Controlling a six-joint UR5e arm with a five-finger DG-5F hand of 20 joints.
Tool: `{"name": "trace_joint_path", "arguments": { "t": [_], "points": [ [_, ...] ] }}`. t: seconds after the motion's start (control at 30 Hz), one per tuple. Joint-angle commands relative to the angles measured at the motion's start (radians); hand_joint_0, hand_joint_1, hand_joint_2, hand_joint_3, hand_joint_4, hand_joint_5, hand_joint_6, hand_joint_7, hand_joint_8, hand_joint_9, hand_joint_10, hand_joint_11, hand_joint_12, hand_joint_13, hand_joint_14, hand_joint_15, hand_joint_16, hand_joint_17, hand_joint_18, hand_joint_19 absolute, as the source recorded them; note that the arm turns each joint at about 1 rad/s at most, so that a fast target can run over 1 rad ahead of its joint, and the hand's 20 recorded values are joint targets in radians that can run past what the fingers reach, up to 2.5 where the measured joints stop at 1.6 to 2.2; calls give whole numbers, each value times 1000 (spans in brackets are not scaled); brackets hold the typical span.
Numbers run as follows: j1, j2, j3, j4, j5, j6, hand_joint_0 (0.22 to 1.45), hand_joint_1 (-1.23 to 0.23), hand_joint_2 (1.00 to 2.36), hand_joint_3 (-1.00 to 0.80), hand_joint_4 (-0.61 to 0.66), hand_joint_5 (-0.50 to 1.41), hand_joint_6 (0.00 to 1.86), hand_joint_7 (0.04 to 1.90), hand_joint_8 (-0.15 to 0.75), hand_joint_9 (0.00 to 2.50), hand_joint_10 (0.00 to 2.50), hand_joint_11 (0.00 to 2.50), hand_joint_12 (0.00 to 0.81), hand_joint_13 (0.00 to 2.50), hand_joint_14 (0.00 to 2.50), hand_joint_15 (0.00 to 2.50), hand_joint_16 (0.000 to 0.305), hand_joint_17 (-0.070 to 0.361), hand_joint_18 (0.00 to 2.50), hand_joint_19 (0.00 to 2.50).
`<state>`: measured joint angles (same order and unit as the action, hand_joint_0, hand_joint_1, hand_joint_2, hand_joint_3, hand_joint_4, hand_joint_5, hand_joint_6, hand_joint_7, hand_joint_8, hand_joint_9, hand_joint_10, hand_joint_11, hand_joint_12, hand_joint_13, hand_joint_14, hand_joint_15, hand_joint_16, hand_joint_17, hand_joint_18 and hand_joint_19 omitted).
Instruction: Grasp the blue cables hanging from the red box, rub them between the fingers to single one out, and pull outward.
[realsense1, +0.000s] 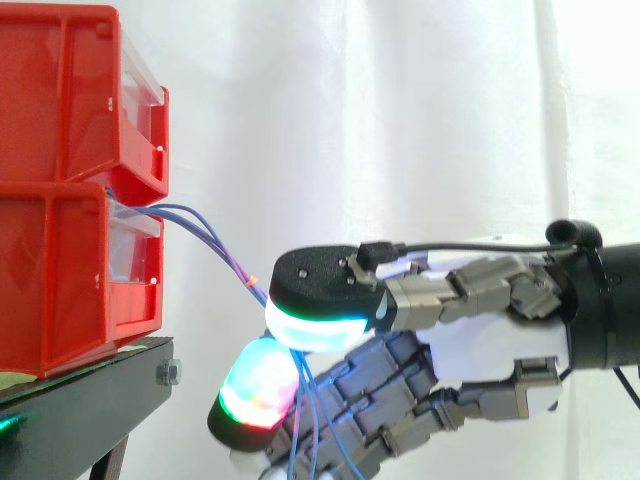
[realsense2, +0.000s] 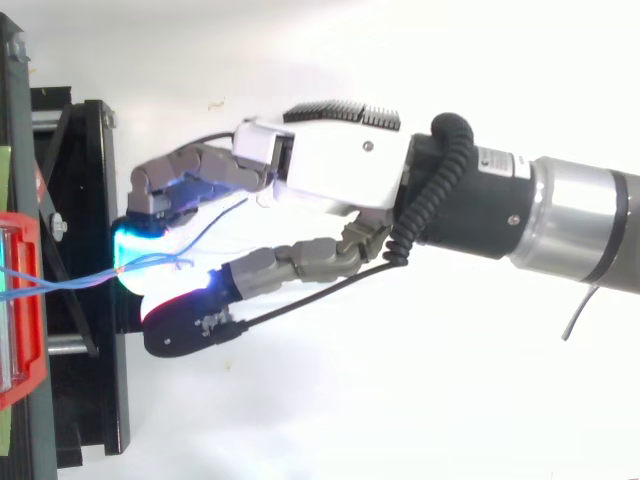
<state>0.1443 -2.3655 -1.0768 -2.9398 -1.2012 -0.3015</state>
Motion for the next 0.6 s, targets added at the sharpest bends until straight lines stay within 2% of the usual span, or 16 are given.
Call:
{"name": "trace_joint_path", "arguments": {
  "t": [0.0,0.13,0.37,0.57],
  "points": [
    [-3,15,0,-2,0,-27,558,-655,1003,-457,242,-142,587,1142,287,599,9,220,408,564,15,413,53,118,421,560],
    [1,14,0,-1,3,-53,558,-652,1004,-464,244,-140,585,1143,285,608,7,220,424,585,15,419,53,119,433,556],
    [1,18,6,10,3,-48,569,-651,1006,-431,228,-139,613,1134,284,618,9,229,404,613,16,440,52,117,449,562],
    [-2,17,31,7,3,-53,595,-672,1011,-369,194,-170,728,986,281,608,7,218,409,629,16,436,51,116,463,564]
  ]
}}
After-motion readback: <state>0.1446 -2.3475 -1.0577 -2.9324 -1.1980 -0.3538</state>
